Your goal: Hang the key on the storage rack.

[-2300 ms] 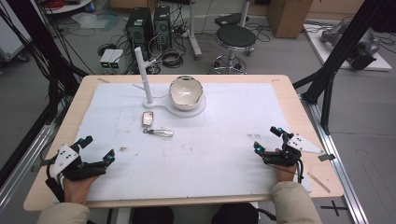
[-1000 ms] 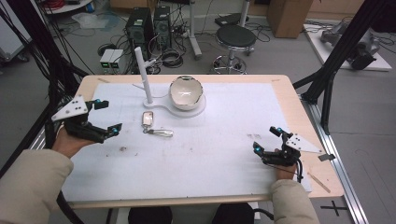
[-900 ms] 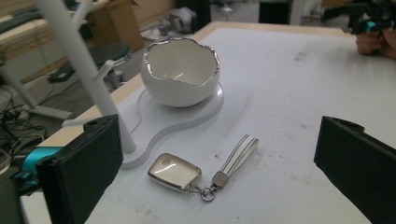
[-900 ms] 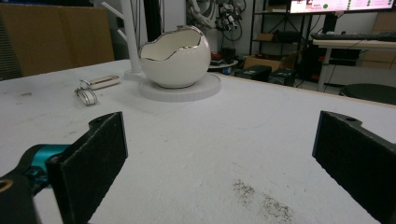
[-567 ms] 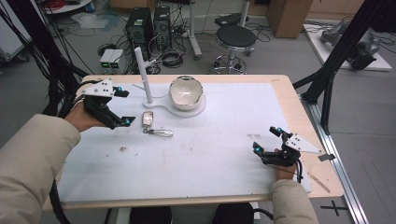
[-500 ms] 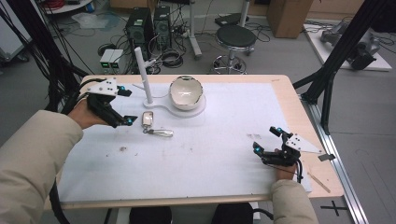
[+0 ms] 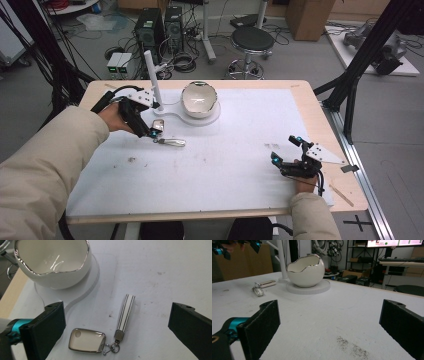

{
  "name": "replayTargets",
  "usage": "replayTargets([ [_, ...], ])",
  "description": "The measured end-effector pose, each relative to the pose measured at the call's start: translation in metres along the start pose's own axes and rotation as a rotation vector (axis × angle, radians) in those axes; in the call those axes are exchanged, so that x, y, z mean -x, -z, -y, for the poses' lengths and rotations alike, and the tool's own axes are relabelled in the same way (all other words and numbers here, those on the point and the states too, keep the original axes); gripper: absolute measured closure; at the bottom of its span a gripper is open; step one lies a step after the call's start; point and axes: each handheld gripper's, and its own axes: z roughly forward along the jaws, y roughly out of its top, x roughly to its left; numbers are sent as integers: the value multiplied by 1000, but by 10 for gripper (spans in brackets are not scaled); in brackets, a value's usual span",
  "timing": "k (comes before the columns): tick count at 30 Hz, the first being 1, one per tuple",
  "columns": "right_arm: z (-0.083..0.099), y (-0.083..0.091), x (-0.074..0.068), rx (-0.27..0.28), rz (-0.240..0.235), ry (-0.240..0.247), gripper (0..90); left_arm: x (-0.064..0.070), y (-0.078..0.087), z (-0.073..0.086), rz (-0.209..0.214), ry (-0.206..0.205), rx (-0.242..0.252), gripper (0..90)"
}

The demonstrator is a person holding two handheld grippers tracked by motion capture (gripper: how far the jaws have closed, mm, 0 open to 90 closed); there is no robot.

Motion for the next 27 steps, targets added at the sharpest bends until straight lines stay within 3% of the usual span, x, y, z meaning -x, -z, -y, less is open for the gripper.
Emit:
replayTargets([
  [6, 0, 0, 0, 1, -1, 2, 24, -3, -21, -2, 22, -8, -55, 17],
  [17, 0, 0, 0, 0, -2, 3, 24, 0, -51, 2, 58, -34, -198, 17],
  [23, 0, 0, 0, 0, -1, 3, 24, 1, -67, 6, 94, -34, -227, 17],
  [26, 0, 0, 0, 0, -2, 2, 24, 1, -75, 9, 114, -18, -259, 18],
  [27, 0, 0, 0, -1, -1, 3, 24, 2, -79, 10, 117, -30, -280, 24],
])
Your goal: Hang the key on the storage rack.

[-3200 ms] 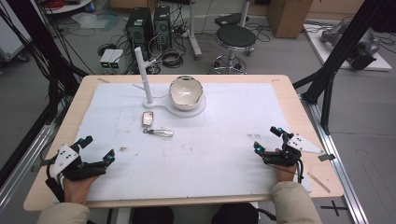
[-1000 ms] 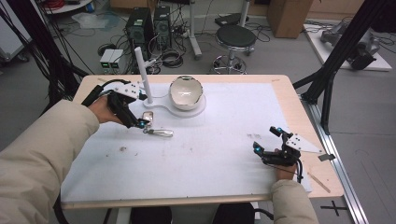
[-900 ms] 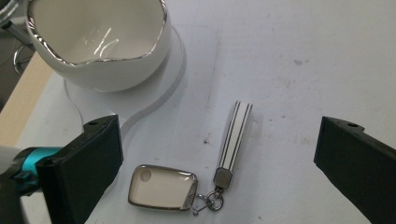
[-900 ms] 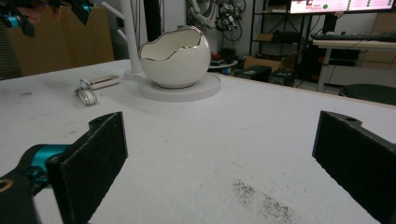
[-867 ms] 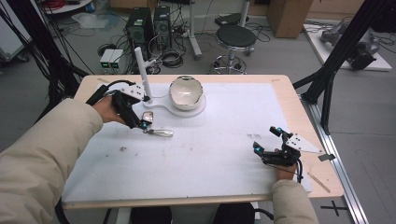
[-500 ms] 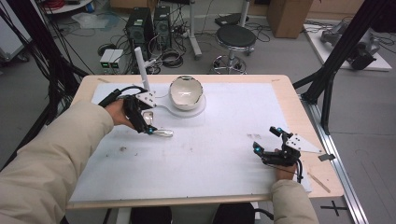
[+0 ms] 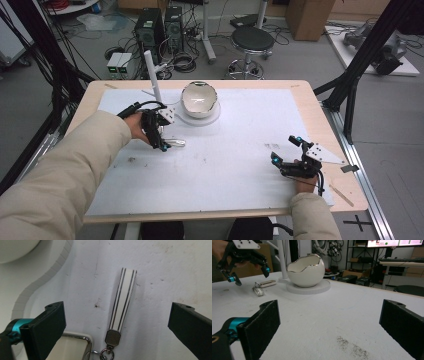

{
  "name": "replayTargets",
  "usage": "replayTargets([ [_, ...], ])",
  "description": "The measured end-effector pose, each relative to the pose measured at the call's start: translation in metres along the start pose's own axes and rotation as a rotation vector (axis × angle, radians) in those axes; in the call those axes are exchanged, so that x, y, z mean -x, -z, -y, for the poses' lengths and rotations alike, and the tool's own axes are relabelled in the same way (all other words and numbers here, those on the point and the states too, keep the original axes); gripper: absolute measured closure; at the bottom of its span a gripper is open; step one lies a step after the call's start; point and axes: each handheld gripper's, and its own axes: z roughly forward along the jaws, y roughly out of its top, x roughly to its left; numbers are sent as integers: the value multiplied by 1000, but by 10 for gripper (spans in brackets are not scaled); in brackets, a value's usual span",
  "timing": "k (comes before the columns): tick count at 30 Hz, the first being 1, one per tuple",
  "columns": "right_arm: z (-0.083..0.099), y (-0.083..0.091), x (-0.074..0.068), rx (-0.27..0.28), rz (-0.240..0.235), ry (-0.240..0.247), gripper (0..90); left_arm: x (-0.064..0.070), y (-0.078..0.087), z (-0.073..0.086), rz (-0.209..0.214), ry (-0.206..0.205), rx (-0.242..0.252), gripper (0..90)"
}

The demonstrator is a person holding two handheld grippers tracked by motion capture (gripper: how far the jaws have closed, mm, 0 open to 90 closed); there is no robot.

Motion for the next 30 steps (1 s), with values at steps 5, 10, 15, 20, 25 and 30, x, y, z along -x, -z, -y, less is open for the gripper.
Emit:
replayTargets([
  [5, 0, 0, 0, 1, 0, 0, 23, 2, -6, -1, 12, -11, -27, 60],
  [10, 0, 0, 0, 0, 0, 0, 24, 2, -10, 0, 5, -8, -63, 84],
  [15, 0, 0, 0, 1, 0, 2, 23, 1, -10, -1, 6, 19, -88, 173],
  [20, 0, 0, 0, 3, 1, 2, 23, 2, -11, -1, 2, 33, -120, 278],
  [25, 0, 0, 0, 2, 1, 5, 23, 1, -11, 0, 4, 47, -145, 357],
  [30, 0, 0, 0, 4, 1, 3, 24, 0, -11, 1, -13, 31, -182, 468],
])
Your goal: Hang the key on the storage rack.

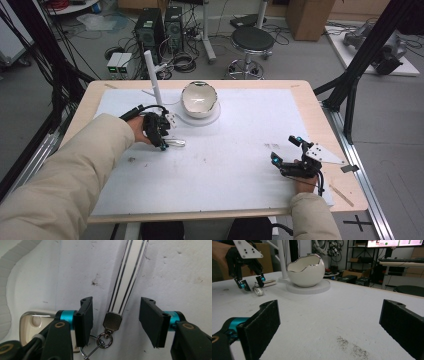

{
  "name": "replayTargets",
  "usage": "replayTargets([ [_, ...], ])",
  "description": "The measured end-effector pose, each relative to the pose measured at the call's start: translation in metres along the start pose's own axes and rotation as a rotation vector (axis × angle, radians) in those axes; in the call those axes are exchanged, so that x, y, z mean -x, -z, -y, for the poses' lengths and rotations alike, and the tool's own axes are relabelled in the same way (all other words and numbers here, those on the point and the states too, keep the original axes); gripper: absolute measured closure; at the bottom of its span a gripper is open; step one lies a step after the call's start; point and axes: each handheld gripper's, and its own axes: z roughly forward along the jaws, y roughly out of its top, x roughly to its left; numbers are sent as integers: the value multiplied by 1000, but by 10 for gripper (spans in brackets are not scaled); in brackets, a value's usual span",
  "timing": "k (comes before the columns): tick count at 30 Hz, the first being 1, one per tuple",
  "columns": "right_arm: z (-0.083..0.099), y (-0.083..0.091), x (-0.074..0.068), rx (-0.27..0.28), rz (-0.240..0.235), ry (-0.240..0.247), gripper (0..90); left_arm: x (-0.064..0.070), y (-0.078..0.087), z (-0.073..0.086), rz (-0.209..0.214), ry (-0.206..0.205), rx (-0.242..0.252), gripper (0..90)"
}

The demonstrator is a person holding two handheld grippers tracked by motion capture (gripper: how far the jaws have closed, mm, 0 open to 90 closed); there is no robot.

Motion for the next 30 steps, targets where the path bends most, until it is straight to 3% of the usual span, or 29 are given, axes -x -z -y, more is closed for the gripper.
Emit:
replayTargets([
  [17, 0, 0, 0, 0, 0, 0, 23, -1, 0, -3, 5, 21, -43, 730],
  [26, 0, 0, 0, -1, -1, -2, 24, 0, 0, -7, 3, 26, -69, 740],
  [30, 0, 0, 0, -1, 0, 0, 23, 1, 0, -5, 0, 31, -42, 740],
])
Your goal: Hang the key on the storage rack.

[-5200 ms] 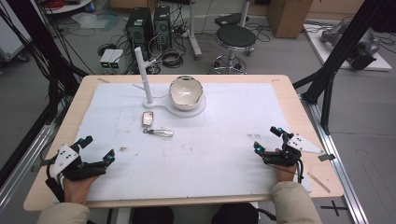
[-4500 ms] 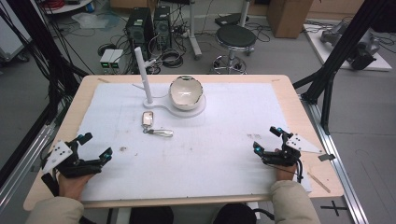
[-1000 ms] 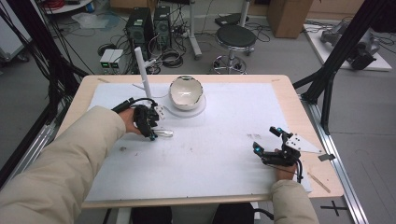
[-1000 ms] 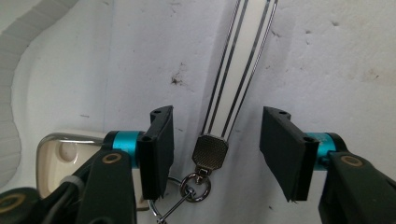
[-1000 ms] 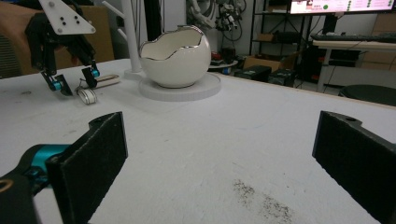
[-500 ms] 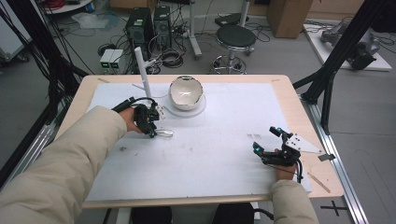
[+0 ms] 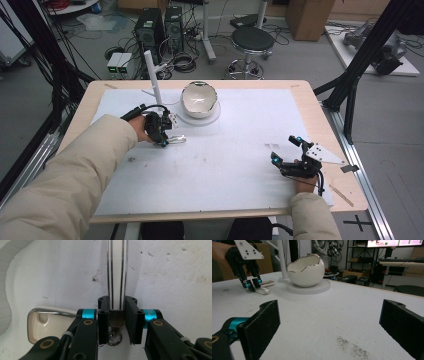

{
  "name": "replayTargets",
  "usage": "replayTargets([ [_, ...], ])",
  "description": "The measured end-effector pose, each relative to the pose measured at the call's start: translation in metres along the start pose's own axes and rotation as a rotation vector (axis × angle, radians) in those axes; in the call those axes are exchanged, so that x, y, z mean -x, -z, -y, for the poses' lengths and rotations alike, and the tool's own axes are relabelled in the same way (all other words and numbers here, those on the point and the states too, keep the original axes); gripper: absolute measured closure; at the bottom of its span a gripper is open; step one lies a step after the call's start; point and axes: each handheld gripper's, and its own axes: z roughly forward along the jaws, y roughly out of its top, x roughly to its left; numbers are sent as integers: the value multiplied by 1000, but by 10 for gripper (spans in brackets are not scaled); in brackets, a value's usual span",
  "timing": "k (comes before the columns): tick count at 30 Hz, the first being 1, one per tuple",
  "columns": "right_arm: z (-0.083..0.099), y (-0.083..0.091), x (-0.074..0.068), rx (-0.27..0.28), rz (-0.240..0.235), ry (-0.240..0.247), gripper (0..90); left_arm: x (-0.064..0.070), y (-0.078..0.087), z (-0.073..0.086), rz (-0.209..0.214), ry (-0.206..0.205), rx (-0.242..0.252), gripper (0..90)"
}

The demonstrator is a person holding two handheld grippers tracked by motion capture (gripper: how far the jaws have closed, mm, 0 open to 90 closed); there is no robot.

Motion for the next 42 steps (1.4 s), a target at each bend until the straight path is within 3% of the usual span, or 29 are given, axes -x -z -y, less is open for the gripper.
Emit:
replayTargets([
  [5, 0, 0, 0, -1, -1, -3, 23, 3, 9, 5, -2, 27, 83, 741],
  [10, 0, 0, 0, 1, 0, -3, 24, 4, 32, 16, -35, 80, 234, 741],
  [15, 0, 0, 0, -1, -1, 0, 23, 4, 50, 28, -42, 147, 369, 741],
  [16, 0, 0, 0, 0, 1, 1, 24, 3, 56, 35, -41, 178, 425, 741],
  [17, 0, 0, 0, -2, 1, 3, 23, 3, 56, 35, -41, 178, 425, 741],
  [20, 0, 0, -1, -4, 1, 0, 24, 3, 64, 44, -65, 220, 498, 741],
  [24, 0, 0, -1, -4, 3, 1, 23, -1, 79, 62, -91, 302, 611, 741],
  [35, 0, 0, -1, -2, 4, 6, 23, -10, 97, 82, -107, 432, 773, 742],
  [39, 0, 0, -1, 0, 3, 11, 24, -15, 99, 86, -110, 468, 789, 742],
  [42, 0, 0, -1, 0, 4, 11, 24, -24, 102, 90, -91, 536, 834, 741],
])
